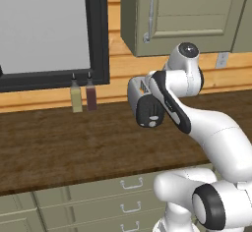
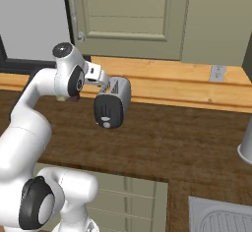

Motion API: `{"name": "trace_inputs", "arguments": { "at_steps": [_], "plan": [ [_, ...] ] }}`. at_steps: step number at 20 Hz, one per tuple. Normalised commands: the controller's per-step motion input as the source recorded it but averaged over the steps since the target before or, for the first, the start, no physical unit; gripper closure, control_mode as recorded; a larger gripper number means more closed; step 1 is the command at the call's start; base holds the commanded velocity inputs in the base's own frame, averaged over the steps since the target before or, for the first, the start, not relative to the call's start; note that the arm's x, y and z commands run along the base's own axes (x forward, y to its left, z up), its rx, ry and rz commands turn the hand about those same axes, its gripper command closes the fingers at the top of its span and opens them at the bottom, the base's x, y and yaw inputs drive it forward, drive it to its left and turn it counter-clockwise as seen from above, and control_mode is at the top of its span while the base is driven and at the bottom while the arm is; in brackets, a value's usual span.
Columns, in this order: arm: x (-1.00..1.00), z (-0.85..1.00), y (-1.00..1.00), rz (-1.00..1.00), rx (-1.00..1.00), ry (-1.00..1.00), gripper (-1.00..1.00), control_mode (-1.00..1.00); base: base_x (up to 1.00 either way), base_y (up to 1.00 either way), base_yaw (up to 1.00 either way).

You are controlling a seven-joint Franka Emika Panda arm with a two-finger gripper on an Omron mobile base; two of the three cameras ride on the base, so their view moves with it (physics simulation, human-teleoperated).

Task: Start the toaster. Once the lever pops up, take the bread to the plate on the dining counter.

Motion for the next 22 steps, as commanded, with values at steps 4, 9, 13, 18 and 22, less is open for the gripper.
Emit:
{"name": "trace_inputs", "arguments": {
  "at_steps": [4,9,13,18,22],
  "plan": [
    [0.0,0.0,0.0,0.0,0.0,0.0,-1.0,-1.0,0.0,0.0,0.0],
    [0.0,0.0,0.0,0.0,0.0,0.0,-1.0,-1.0,0.0,0.0,0.0],
    [0.0,0.0,0.0,0.0,0.0,0.0,-1.0,-1.0,0.0,0.0,0.0],
    [0.0,0.0,0.0,0.0,0.0,0.0,-1.0,-1.0,0.0,0.0,0.0],
    [0.0,0.0,0.0,0.0,0.0,0.0,-1.0,-1.0,0.0,0.0,0.0]
  ]
}}
